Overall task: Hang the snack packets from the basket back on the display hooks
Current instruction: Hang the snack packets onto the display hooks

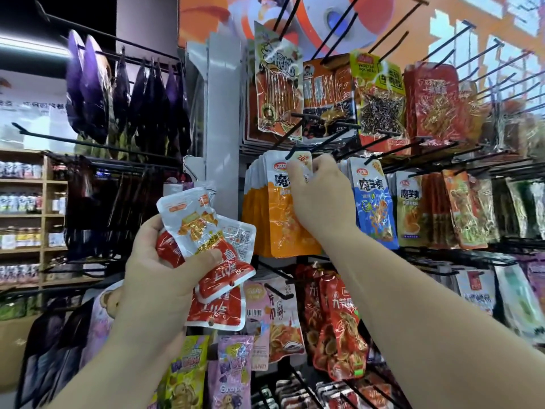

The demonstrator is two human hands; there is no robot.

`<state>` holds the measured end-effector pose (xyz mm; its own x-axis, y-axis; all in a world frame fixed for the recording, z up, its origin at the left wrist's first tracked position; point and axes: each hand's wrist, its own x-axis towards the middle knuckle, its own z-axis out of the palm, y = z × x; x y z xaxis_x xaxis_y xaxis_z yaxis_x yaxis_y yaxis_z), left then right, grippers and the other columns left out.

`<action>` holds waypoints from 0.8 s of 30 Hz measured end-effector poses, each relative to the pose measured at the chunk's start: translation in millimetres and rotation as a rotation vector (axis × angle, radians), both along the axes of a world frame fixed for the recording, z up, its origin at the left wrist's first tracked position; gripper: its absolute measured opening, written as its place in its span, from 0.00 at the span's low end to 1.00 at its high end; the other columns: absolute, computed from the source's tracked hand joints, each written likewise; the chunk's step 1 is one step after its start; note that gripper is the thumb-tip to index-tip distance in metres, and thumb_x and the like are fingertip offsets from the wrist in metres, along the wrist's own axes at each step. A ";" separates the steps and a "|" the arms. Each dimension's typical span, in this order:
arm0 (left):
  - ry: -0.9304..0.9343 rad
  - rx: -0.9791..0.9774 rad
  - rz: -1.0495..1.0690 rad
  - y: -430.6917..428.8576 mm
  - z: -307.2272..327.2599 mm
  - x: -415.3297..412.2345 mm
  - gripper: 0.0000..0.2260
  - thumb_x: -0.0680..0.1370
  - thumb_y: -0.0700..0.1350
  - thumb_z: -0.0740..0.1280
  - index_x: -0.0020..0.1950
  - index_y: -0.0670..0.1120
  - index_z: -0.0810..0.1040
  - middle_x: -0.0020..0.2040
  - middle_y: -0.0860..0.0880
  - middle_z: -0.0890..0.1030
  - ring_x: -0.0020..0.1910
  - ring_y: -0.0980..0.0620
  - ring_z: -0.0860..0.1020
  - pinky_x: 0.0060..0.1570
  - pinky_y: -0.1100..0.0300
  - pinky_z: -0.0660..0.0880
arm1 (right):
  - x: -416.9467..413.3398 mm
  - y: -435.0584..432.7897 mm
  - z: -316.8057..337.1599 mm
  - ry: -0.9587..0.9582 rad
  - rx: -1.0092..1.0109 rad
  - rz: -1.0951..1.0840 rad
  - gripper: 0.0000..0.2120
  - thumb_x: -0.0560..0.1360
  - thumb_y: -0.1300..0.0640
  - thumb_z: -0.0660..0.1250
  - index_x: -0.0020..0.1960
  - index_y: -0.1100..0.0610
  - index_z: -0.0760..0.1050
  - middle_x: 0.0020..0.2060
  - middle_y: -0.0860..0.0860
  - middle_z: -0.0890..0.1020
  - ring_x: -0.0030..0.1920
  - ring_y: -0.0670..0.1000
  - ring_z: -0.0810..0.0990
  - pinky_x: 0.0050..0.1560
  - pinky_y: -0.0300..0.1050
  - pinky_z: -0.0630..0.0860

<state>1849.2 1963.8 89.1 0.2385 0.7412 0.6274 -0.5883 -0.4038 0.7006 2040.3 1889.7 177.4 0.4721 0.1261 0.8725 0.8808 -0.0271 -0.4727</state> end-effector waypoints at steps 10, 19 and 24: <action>-0.004 -0.045 -0.057 13.3 -12.8 1.7 0.26 0.73 0.31 0.75 0.60 0.59 0.78 0.48 0.49 0.88 0.48 0.43 0.87 0.47 0.45 0.83 | 4.4 5.4 -26.1 -0.285 0.105 -0.119 0.30 0.70 0.33 0.74 0.65 0.48 0.78 0.53 0.46 0.70 0.53 0.48 0.71 0.51 0.42 0.70; 0.004 -0.053 -0.106 14.9 -15.2 5.8 0.26 0.73 0.31 0.74 0.64 0.56 0.77 0.49 0.50 0.88 0.45 0.46 0.88 0.38 0.51 0.83 | 1.8 9.0 -32.0 -0.273 0.053 -0.099 0.33 0.72 0.35 0.74 0.72 0.49 0.77 0.56 0.51 0.73 0.48 0.44 0.70 0.45 0.36 0.70; -0.014 -0.054 -0.100 15.7 -18.6 7.7 0.26 0.74 0.31 0.74 0.64 0.56 0.77 0.49 0.50 0.88 0.47 0.45 0.88 0.38 0.51 0.83 | 2.8 15.8 -32.6 -0.250 0.000 -0.164 0.33 0.73 0.32 0.71 0.73 0.46 0.74 0.55 0.50 0.71 0.48 0.45 0.71 0.43 0.43 0.75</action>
